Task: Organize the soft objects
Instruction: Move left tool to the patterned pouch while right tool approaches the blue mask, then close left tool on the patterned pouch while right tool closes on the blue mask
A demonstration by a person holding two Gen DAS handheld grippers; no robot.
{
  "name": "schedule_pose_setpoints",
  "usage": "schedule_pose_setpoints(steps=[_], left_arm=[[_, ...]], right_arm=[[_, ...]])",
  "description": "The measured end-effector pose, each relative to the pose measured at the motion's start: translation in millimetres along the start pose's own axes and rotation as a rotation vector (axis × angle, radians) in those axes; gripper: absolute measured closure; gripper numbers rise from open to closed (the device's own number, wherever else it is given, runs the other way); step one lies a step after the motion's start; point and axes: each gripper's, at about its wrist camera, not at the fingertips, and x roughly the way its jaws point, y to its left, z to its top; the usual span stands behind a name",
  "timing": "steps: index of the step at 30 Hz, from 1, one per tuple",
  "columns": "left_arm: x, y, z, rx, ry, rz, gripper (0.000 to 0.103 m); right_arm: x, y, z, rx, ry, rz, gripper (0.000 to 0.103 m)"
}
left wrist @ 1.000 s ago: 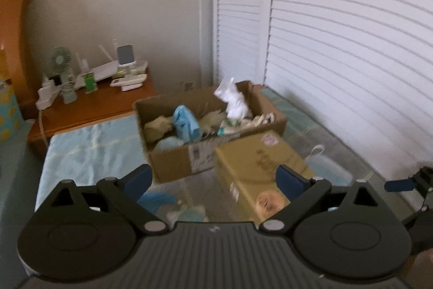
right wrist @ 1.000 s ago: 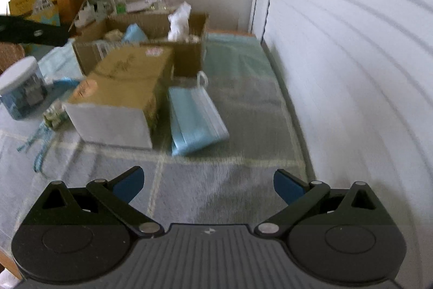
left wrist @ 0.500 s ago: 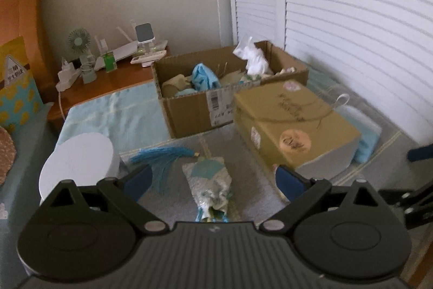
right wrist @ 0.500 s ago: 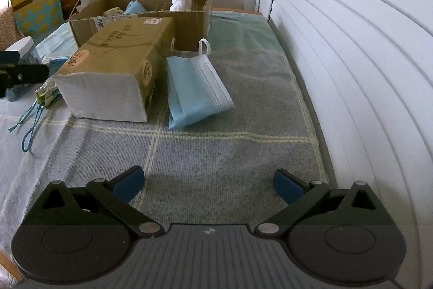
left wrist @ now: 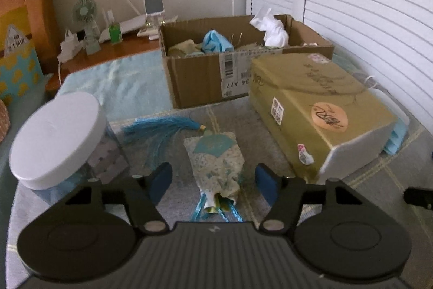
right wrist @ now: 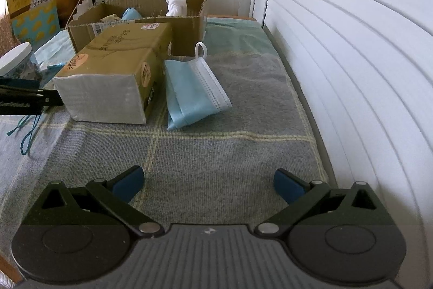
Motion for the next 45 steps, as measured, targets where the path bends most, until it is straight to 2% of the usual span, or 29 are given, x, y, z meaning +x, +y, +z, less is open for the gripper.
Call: schedule_pose_setpoints(steps=[2, 4, 5, 8, 18, 27, 30, 33, 34, 37, 43, 45], left_arm=[[3.7, 1.2, 1.7, -0.016, -0.003, -0.012, 0.041], [6.4, 2.6, 3.7, -0.031, -0.005, -0.029, 0.051], [6.5, 3.3, 4.6, -0.040, -0.007, -0.041, 0.060], [3.8, 2.1, 3.2, -0.021, -0.006, -0.045, 0.064], [-13.9, 9.3, -10.1, -0.026, 0.011, -0.066, 0.064], [-13.6, 9.5, -9.5, -0.026, 0.011, -0.067, 0.064], [-13.4, 9.6, -9.4, -0.026, 0.011, -0.067, 0.064], [-13.4, 9.5, -9.6, -0.025, 0.012, -0.066, 0.064], [-13.5, 9.6, -9.6, -0.026, 0.011, -0.066, 0.064], [-13.6, 9.5, -9.4, -0.027, 0.012, -0.066, 0.064], [-13.0, 9.6, -9.0, -0.033, 0.018, -0.067, 0.064], [-11.8, 9.0, -7.9, -0.033, 0.020, -0.066, 0.063]], right_arm=[[0.1, 0.3, 0.3, 0.001, 0.000, -0.001, 0.000], [0.1, 0.5, 0.4, 0.001, 0.001, -0.001, 0.000], [0.1, 0.7, 0.6, 0.001, 0.002, -0.001, 0.000], [0.4, 0.9, 1.5, 0.001, 0.006, -0.001, 0.000], [13.4, 0.8, 14.8, 0.001, 0.005, -0.021, 0.000], [29.3, 12.3, 33.7, -0.112, -0.052, -0.056, 0.002], [28.9, 14.2, 36.6, -0.139, -0.069, -0.039, 0.016], [27.3, 17.5, 38.7, -0.151, -0.072, -0.019, 0.035], [26.7, 18.5, 39.2, -0.151, -0.072, -0.012, 0.043], [25.1, 18.3, 39.7, -0.141, -0.068, -0.004, 0.051], [16.6, 11.2, 38.9, -0.097, -0.044, -0.041, 0.051], [13.3, 8.6, 38.7, -0.089, -0.045, -0.034, 0.045]])
